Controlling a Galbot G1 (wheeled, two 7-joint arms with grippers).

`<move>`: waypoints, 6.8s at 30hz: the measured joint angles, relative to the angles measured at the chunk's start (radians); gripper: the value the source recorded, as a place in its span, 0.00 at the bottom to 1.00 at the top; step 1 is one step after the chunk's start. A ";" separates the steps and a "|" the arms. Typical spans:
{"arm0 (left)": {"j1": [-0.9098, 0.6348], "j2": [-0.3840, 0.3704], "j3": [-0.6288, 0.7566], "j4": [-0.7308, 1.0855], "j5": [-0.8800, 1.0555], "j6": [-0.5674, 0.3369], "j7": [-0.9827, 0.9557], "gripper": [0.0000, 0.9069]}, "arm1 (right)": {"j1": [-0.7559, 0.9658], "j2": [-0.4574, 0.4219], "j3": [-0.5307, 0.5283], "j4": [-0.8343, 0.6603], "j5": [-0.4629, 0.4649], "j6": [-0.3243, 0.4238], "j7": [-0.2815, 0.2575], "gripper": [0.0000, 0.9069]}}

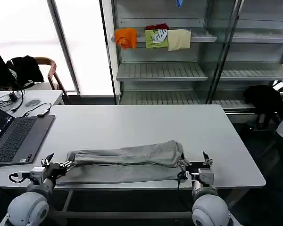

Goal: Fold and organize the clothes.

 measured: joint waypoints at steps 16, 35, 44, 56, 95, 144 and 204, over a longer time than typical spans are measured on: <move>0.018 -0.117 -0.016 0.019 -0.097 -0.099 -0.006 1.00 | -0.159 -0.052 0.233 0.022 -0.040 0.291 -0.353 1.00; 0.000 -0.224 0.005 0.126 -0.127 -0.196 0.013 0.02 | -0.265 -0.074 0.380 0.043 -0.006 0.450 -0.524 1.00; 0.006 -0.247 0.025 0.134 -0.123 -0.212 0.034 0.01 | -0.288 -0.067 0.399 0.041 -0.005 0.482 -0.540 1.00; -0.024 -0.223 0.026 0.123 -0.136 -0.224 0.051 0.00 | -0.327 -0.071 0.435 0.023 0.007 0.525 -0.547 1.00; -0.206 -0.016 0.029 -0.012 -0.193 -0.122 0.062 0.01 | -0.336 -0.060 0.460 0.026 0.005 0.535 -0.555 1.00; -0.347 -0.149 0.588 -0.028 0.153 -0.130 0.123 1.00 | -0.315 -0.026 0.418 0.026 -0.040 0.533 -0.558 1.00; -0.146 -0.168 0.052 0.221 -0.153 -0.126 0.146 1.00 | -0.329 -0.045 0.428 0.020 -0.041 0.541 -0.561 1.00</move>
